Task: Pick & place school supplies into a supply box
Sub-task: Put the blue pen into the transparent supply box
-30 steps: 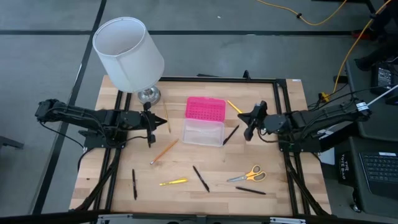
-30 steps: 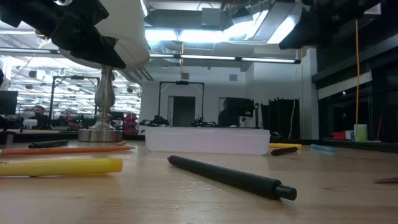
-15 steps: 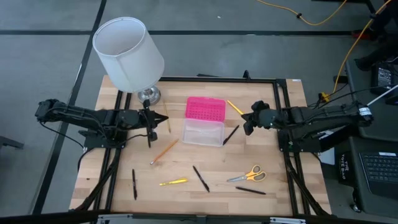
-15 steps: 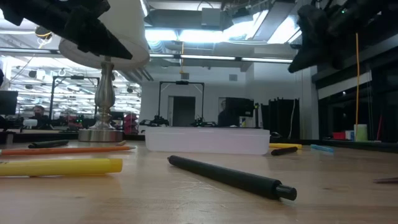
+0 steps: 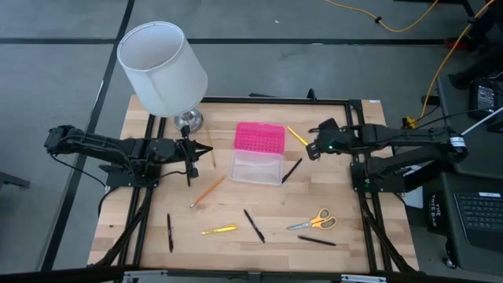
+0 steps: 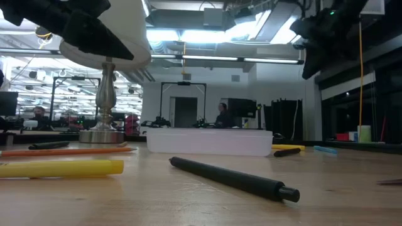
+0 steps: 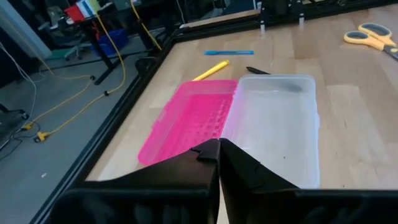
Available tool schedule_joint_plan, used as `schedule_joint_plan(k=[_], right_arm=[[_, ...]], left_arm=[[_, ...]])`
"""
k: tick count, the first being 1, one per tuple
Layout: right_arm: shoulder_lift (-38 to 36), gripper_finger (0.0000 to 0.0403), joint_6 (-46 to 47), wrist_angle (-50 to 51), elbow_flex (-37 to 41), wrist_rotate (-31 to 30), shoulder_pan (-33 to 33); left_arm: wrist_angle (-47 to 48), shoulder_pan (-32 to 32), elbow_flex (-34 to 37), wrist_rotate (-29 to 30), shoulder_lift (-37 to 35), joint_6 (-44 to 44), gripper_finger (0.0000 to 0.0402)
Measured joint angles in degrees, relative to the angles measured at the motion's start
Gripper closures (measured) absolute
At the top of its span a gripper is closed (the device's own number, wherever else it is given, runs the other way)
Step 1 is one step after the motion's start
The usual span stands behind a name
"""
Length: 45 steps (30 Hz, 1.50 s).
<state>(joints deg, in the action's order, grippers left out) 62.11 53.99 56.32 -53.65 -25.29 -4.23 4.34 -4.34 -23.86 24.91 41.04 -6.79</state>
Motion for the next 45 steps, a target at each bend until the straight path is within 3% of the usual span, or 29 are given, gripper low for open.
schedule_joint_plan(k=[6, 12, 28, 40, 45], right_arm=[[6.41, 0.0389, 4.61, 8.81, -3.75, 0.29, -2.90], [8.94, 0.0385, 5.76, 8.82, -3.74, 4.39, -5.32], [10.33, 0.0381, 7.07, 8.36, 0.31, 7.15, -10.20], [10.31, 0.0271, 7.46, -1.40, 6.44, 9.95, -11.43], [10.31, 0.0256, 10.75, -2.50, 8.89, 9.97, -12.87]], left_arm=[[-0.11, 0.00, 0.00, -0.13, 0.00, 0.00, 0.0398], [-0.11, -0.01, 0.00, -0.11, 0.00, -0.01, 0.0398], [-0.22, 0.00, 0.00, -0.12, 0.00, 0.00, 0.0398], [-0.16, 0.00, 0.00, -0.11, 0.00, 0.00, 0.0398], [-0.15, 0.00, 0.00, -0.11, 0.00, 0.00, 0.0398]])
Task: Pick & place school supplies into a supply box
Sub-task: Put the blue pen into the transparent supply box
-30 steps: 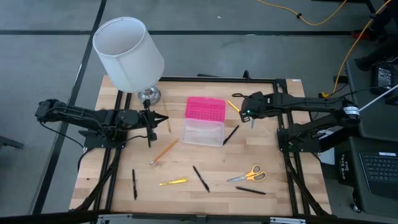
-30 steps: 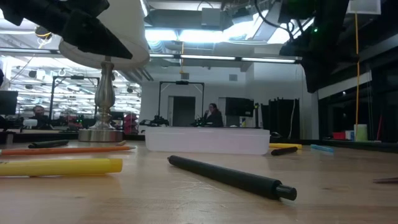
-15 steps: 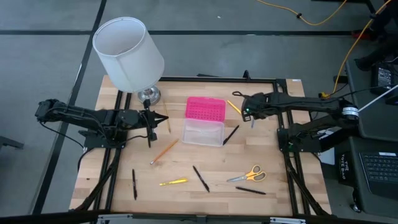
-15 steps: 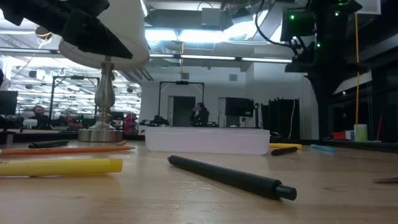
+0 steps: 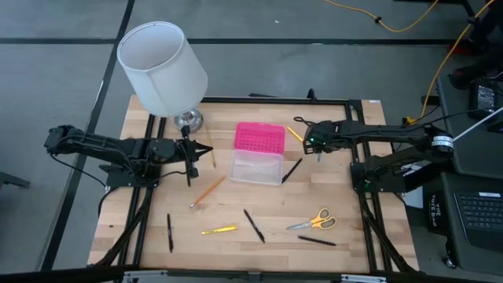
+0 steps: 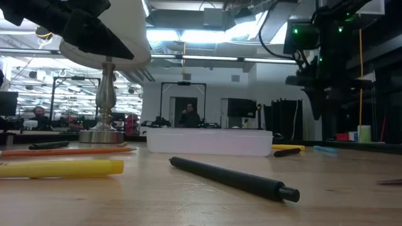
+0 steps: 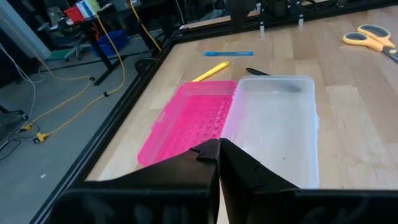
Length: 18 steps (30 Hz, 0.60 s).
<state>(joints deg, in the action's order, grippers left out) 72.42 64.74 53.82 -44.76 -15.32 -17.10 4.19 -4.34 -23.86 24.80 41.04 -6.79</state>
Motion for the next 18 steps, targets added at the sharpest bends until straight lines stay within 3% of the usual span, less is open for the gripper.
schedule_joint_plan(k=[18], right_arm=[[0.20, 0.0258, 2.54, -8.98, 8.01, 0.40, -4.46]], left_arm=[[0.04, -0.01, 0.00, 0.00, -0.02, -0.02, 0.0398]])
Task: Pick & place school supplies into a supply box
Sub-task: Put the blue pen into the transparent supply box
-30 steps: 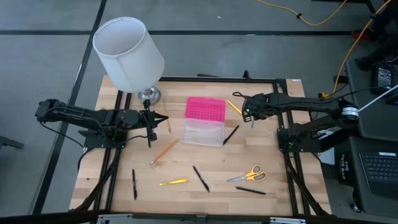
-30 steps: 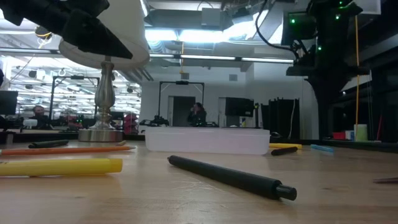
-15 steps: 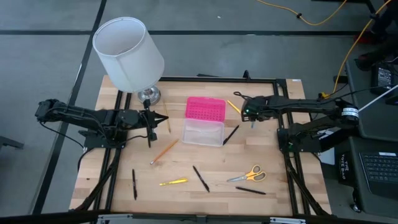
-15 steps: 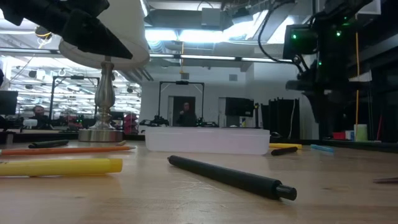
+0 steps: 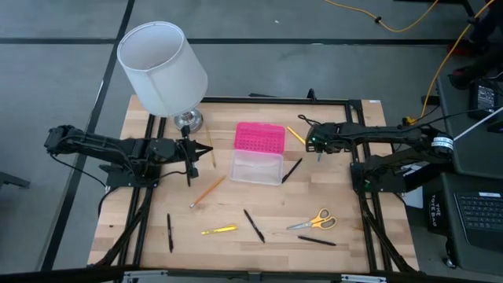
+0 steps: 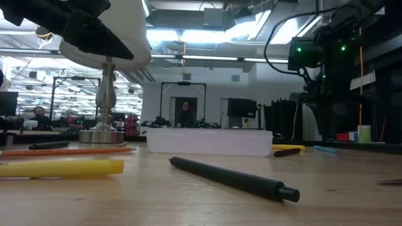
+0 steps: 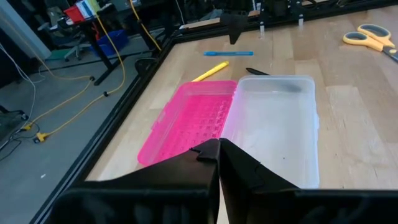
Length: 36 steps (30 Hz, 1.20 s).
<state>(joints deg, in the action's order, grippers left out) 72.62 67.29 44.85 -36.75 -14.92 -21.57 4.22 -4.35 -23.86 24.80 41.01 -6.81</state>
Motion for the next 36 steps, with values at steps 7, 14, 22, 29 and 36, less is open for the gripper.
schedule_joint_plan(k=[7, 14, 22, 29, 36], right_arm=[[0.00, 0.0258, -0.07, -6.63, 3.85, 0.00, -1.00], [0.02, 0.0258, -1.19, -8.51, 5.35, -0.99, -2.29], [1.18, 0.0258, -3.21, -11.72, 5.35, -2.01, -2.33], [5.88, 0.0258, -3.23, -12.03, 5.35, -2.69, -3.57], [9.09, 0.0258, -3.26, -12.68, 5.02, -2.62, -4.83]], left_arm=[[0.01, 0.00, 0.00, 0.00, 0.00, 0.00, 0.0398], [0.01, -0.02, 0.00, 0.02, 0.00, 0.01, 0.0398], [0.01, 0.01, 0.00, 0.02, 0.01, 0.02, 0.0398], [0.01, -0.01, 0.00, 0.02, 0.00, 0.02, 0.0398], [0.01, 0.01, 0.00, 0.02, 0.00, 0.02, 0.0398]])
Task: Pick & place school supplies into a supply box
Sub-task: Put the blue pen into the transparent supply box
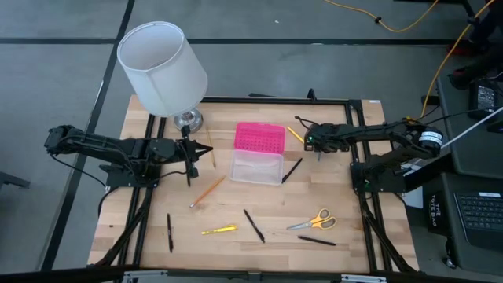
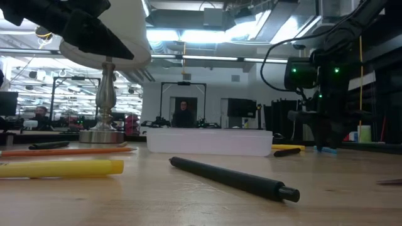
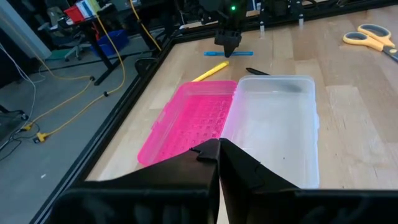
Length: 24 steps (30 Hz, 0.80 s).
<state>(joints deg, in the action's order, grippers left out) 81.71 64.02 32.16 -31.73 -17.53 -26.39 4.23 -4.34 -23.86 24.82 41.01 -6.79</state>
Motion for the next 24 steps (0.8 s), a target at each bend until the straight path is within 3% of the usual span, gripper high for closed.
schedule_joint_plan(k=[19, 24], right_arm=[[0.12, 0.0258, 0.39, 0.02, 0.15, 1.60, -0.39], [0.13, 0.0275, 0.42, -0.02, 0.15, 2.87, -0.42]], left_arm=[[0.00, 0.00, 0.00, 0.00, 0.00, 0.00, 0.0398], [0.00, -0.01, 0.00, 0.00, 0.00, 0.00, 0.0398]])
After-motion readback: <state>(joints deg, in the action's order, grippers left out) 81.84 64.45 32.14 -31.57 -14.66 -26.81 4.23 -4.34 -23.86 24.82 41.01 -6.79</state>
